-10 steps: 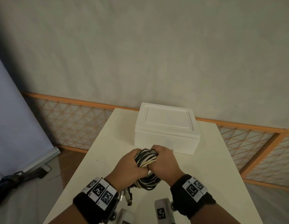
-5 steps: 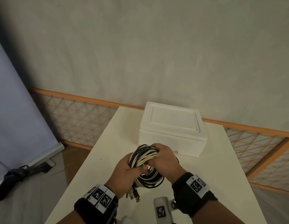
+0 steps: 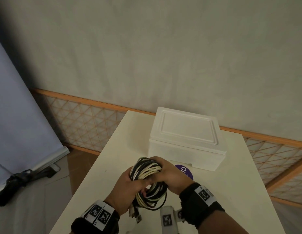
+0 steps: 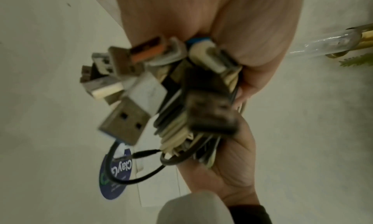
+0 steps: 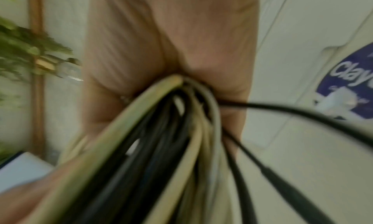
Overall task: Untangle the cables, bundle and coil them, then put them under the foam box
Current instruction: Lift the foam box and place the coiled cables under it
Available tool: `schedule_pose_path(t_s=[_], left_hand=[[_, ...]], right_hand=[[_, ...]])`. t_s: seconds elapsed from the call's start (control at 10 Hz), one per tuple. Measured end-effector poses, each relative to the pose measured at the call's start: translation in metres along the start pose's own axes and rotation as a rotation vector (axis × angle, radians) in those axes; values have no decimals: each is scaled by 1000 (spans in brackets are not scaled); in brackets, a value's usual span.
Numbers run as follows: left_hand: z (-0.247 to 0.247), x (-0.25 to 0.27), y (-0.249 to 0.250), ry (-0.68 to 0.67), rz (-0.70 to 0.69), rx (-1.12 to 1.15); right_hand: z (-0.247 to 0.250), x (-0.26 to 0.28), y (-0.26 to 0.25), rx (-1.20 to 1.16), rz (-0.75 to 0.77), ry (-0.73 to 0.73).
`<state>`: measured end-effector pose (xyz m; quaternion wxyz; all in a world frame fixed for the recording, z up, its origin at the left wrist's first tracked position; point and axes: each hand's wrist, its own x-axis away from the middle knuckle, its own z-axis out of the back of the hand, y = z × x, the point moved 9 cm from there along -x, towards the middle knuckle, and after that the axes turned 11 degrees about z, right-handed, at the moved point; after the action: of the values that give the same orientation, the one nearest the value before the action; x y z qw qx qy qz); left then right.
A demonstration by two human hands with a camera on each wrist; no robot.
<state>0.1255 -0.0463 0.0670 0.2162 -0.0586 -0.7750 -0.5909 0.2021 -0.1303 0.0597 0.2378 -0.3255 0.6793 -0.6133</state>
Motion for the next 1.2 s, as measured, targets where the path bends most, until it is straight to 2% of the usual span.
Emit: schedule_pose_path(t_s=[0.1, 0.2, 0.3, 0.4, 0.5, 0.7, 0.8, 0.9, 1.0, 1.1, 1.2], left_hand=[[18, -5, -12, 82, 19, -62], [47, -5, -25, 185, 74, -61], [74, -2, -38, 258, 128, 22], [91, 4, -40, 302, 159, 42], [94, 11, -37, 282, 137, 61], [94, 15, -31, 263, 94, 22], [92, 15, -27, 263, 94, 25], [87, 13, -22, 242, 71, 12], [71, 10, -18, 204, 56, -23], [44, 10, -6, 115, 8, -154], [10, 9, 3, -18, -48, -409]], right_hand=[[24, -8, 36, -452, -143, 93], [88, -11, 82, -620, -206, 535], [144, -11, 106, -500, -193, 772], [168, -12, 111, -480, -226, 851], [181, -10, 113, -508, -219, 904], [162, 4, 125, -797, -258, 976], [139, 38, 131, -647, -269, 938], [112, 78, 142, -577, -341, 930], [93, 105, 117, -244, -450, 725], [92, 105, 33, 412, -219, 624], [33, 95, -95, 935, 464, 389]])
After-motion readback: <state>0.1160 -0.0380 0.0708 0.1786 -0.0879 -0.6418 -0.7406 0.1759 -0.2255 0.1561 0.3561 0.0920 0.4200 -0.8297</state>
